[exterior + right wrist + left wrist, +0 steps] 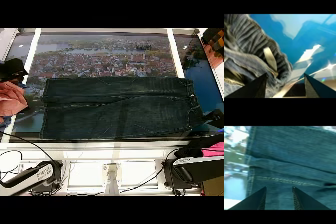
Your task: Fold the clothes and pants, and hang the long-sleeved shirts on hangers.
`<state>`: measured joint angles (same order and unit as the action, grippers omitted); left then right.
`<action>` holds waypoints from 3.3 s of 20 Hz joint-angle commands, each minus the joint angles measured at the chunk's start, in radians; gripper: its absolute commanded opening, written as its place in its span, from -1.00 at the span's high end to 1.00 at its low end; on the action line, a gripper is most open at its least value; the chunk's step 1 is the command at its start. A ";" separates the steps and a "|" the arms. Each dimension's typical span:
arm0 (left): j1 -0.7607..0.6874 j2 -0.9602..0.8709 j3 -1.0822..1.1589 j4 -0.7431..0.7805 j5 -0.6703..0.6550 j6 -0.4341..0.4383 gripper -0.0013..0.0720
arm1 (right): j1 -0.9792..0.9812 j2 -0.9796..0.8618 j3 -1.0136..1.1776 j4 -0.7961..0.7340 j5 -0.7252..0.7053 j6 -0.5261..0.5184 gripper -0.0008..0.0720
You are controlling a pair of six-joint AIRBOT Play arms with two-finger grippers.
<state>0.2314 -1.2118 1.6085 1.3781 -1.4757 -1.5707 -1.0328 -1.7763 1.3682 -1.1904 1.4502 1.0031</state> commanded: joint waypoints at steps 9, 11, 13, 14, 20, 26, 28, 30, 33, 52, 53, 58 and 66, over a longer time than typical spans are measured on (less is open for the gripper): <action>-0.008 0.001 0.000 -0.118 -0.006 -0.069 0.02 | -0.047 -0.005 -0.177 0.161 -0.043 0.028 -0.17; -0.011 0.003 0.000 -0.119 0.002 -0.081 0.02 | -0.061 0.030 -0.206 0.198 -0.064 0.028 -0.11; -0.011 0.010 0.000 -0.115 0.016 -0.091 0.03 | -0.074 0.087 -0.240 0.224 -0.095 0.028 0.13; -0.012 0.017 0.000 -0.104 0.024 -0.091 0.15 | -0.084 0.124 -0.261 0.226 -0.121 0.029 0.13; -0.011 0.090 -0.026 0.025 0.070 -0.090 0.58 | -0.095 0.291 -0.400 0.354 -0.248 0.034 0.87; -0.009 0.352 -0.349 0.306 0.150 -0.230 0.57 | -0.095 0.381 -0.450 0.399 -0.316 0.035 0.87; -0.009 0.451 -0.520 0.335 0.189 -0.346 0.57 | -0.095 0.394 -0.450 0.444 -0.321 0.034 0.87; -0.009 0.526 -0.689 0.334 0.188 -0.423 0.57 | -0.095 0.394 -0.450 0.456 -0.319 0.034 0.87; -0.009 0.605 -0.877 0.330 0.189 -0.521 0.57 | -0.095 0.394 -0.450 0.453 -0.315 0.034 0.87; -0.010 0.663 -1.252 -0.006 0.230 -0.705 -0.79 | -0.095 0.394 -0.450 0.452 -0.389 0.024 0.87; -0.011 0.663 -1.263 -0.007 0.254 -0.724 -0.77 | -0.095 0.394 -0.450 0.452 -0.389 0.024 0.87; -0.012 0.660 -1.307 -0.007 0.287 -0.738 -0.77 | -0.095 0.394 -0.450 0.452 -0.399 0.024 0.87; -0.012 0.571 -1.358 -0.022 0.458 -0.738 -0.76 | -0.095 0.394 -0.450 0.452 -0.398 0.024 0.87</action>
<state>0.2199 -0.6067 0.2596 1.3594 -1.1030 -2.3066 -1.1271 -1.3830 0.9188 -0.7383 1.0519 1.0267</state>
